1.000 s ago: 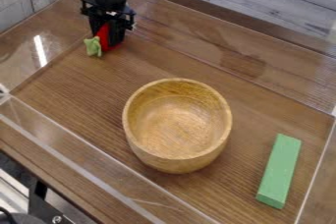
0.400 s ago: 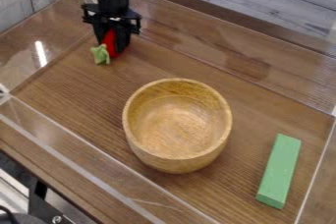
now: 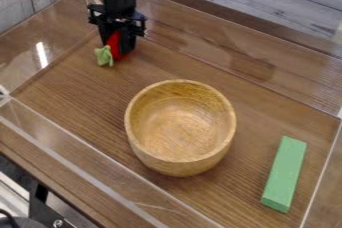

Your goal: Move the red object to the right side of the table

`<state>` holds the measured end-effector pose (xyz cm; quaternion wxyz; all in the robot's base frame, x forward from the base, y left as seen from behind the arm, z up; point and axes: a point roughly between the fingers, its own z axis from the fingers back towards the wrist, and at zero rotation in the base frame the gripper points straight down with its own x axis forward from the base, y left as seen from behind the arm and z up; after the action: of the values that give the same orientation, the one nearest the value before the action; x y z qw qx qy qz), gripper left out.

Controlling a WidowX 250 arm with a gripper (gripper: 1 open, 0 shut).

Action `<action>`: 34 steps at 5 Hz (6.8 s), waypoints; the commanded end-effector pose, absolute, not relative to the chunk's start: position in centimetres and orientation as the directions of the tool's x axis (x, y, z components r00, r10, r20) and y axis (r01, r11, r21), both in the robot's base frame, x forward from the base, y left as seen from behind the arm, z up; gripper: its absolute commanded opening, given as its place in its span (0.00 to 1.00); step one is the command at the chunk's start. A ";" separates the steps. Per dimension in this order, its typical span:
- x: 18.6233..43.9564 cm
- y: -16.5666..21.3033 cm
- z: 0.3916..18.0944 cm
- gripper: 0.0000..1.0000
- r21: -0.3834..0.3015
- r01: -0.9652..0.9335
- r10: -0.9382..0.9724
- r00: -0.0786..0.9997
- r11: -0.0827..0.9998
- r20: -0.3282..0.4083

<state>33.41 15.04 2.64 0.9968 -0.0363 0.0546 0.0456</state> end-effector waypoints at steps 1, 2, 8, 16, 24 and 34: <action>33.6 13.7 6.3 0.00 -0.064 -0.100 0.098 0.994 0.993 -0.045; 33.3 13.1 8.7 0.00 -0.069 -0.138 0.138 0.990 0.988 -0.002; 37.1 1.2 12.5 0.00 -0.124 -0.323 0.328 0.944 0.938 0.024; 37.1 -2.5 9.3 0.00 -0.127 -0.490 0.497 0.867 0.862 0.026; 33.7 -8.8 10.6 0.00 -0.180 -0.404 0.425 0.900 0.897 0.099; 36.1 -10.2 2.7 1.00 -0.135 -0.159 0.185 0.961 0.978 0.205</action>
<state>35.80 -10.02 2.06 0.9895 -0.0552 -0.1000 0.0890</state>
